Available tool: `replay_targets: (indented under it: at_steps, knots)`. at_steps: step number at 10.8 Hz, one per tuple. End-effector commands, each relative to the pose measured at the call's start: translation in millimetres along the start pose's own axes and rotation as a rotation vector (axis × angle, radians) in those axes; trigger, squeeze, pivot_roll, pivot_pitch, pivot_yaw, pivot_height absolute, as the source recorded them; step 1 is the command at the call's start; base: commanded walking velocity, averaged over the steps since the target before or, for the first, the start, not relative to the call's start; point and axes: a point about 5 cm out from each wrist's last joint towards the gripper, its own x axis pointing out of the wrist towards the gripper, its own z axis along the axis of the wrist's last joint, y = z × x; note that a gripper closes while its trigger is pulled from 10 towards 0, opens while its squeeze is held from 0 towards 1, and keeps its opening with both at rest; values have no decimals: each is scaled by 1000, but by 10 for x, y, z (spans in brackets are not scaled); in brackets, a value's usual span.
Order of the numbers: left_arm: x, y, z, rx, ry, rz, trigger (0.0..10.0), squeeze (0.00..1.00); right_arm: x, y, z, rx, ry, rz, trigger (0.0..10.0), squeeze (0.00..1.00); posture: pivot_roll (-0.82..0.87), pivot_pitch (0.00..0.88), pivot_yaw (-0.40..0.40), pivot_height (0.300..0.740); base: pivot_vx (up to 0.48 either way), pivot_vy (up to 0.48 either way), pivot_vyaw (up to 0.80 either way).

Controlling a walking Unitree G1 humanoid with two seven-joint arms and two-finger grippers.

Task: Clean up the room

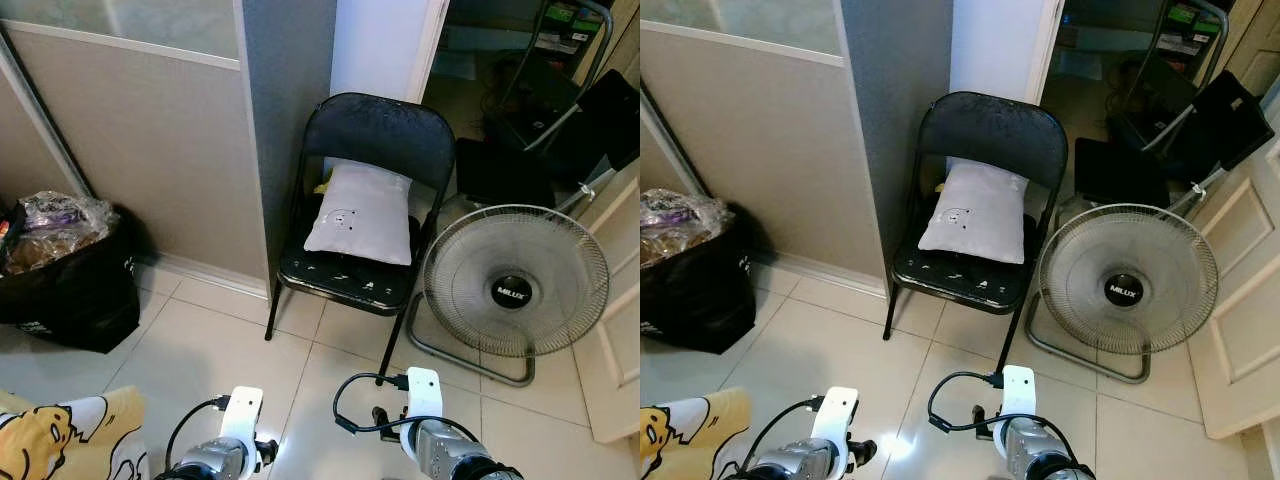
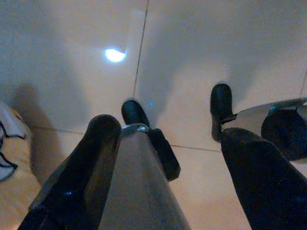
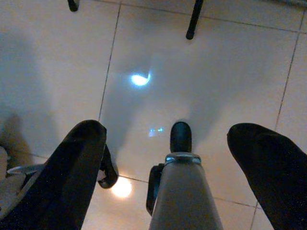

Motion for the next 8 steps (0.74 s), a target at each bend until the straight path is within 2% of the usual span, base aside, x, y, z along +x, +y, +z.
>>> replay_targets:
  at_steps: [1,6,7,8]
  knots:
    - [-2,-41,149,104,-38,-25,10000,0,-8,-77,-121,-1,42,-12,10000,0,-175,0,32,740,0,0,0]
    - [0,-40,106,94,-29,-23,10000,0,-8,-69,-130,-15,42,-16,10000,0,-168,0,33,740,0,0,0]
    - [2,-50,93,68,-28,-25,10000,0,-9,-77,-138,-17,43,-16,10000,0,-170,0,25,740,0,0,0]
    - [6,-68,85,-15,-41,-24,10000,0,-11,-98,-146,-31,32,-21,10000,0,-173,0,19,740,0,0,0]
